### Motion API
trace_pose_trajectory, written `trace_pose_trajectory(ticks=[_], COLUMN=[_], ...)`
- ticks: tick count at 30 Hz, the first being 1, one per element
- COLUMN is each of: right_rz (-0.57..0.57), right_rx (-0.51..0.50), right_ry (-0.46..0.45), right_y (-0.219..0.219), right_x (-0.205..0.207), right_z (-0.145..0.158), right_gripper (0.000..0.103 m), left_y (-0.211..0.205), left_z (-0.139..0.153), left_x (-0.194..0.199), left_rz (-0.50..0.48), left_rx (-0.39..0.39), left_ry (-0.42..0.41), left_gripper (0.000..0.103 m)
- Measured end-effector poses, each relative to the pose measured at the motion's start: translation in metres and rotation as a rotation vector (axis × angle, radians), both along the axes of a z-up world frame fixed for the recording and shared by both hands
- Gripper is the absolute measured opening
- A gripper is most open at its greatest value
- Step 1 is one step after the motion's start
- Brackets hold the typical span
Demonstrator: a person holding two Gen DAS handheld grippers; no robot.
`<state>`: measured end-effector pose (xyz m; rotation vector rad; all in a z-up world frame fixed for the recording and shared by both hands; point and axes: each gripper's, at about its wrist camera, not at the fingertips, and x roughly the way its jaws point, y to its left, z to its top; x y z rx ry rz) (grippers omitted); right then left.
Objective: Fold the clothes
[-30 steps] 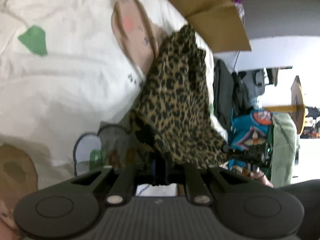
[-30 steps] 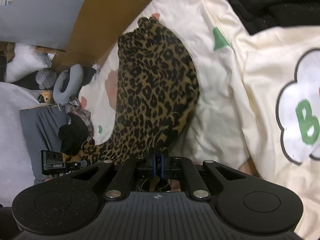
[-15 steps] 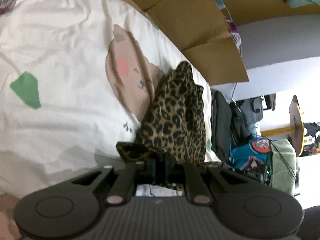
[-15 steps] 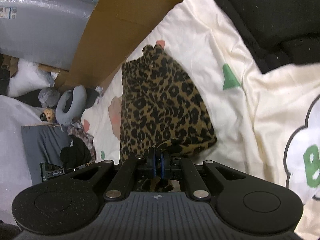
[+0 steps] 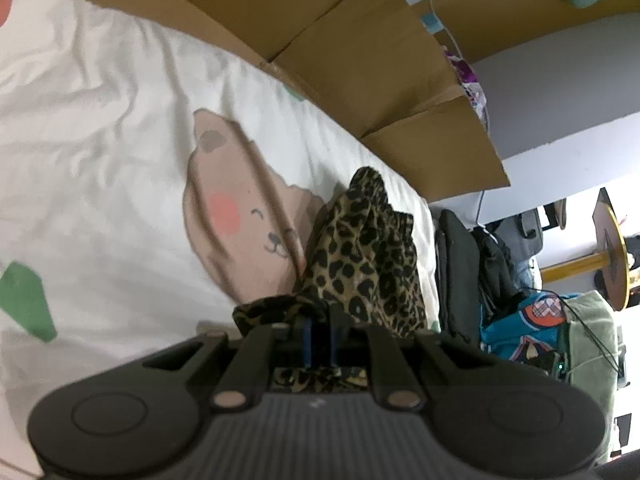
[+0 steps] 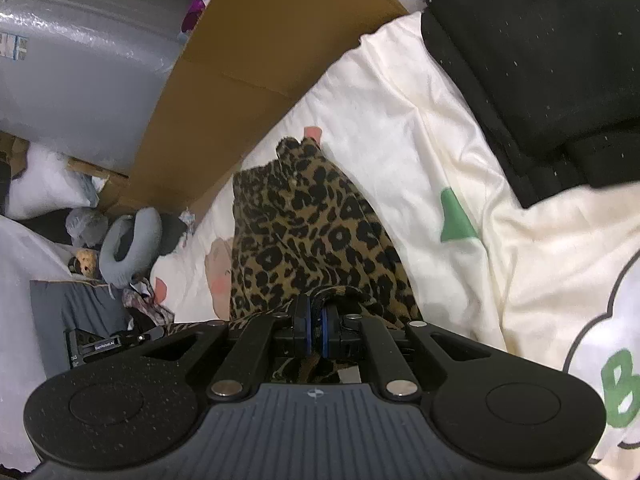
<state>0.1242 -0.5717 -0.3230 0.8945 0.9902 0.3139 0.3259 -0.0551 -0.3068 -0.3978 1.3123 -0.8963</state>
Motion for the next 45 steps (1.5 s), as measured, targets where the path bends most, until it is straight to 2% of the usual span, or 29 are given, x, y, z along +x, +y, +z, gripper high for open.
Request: trace_pose_trajectory(ticks=[9,17,25,33,34,36,38,40,43,45], right_rz=[-0.045,-0.095,-0.144,-0.163,-0.169,-0.179,-0.182,-0.176,-0.137,-0.103], right_rx=[0.003,-0.021,-0.008,0.000,0.015,0.043,0.058,0.069,0.070,0.050], right_ry=[-0.016,0.023,0.047,0.048,0.048,0.046,0.028,0.010,-0.015,-0.025], right_y=[0.000,0.000,-0.001,0.000,-0.001,-0.004,-0.006,-0.005,0.003,0.011], right_x=[0.016,0.034,0.039,0.035,0.034,0.032,0.031,0.028,0.026,0.025], right_z=[-0.008,-0.037,-0.056,-0.060,-0.059,-0.057,-0.053,-0.047,-0.040,-0.037], right_gripper=[0.003,0.003,0.004,0.006,0.008,0.020,0.050,0.055,0.065,0.067], left_y=[-0.018,-0.042,-0.057,-0.068,-0.068,-0.068,-0.065,-0.061,-0.057,-0.055], left_z=[-0.002,-0.022,-0.049,-0.064,-0.063,-0.058,-0.052,-0.047,-0.041,-0.037], left_x=[0.014,0.035,0.050,0.054,0.053,0.051,0.046,0.038,0.022,0.012], left_rz=[0.018,0.001,-0.003,-0.029,-0.033,-0.039,-0.044,-0.042,-0.050,-0.059], left_rx=[0.028,0.080,0.145,0.195,0.198,0.188,0.178,0.179,0.170,0.164], left_ry=[-0.053,-0.080,-0.060,-0.055,-0.056,-0.057,-0.074,-0.086,-0.099,-0.115], left_gripper=[0.009,0.009,0.009,0.010,0.010,0.020,0.027,0.033,0.034,0.034])
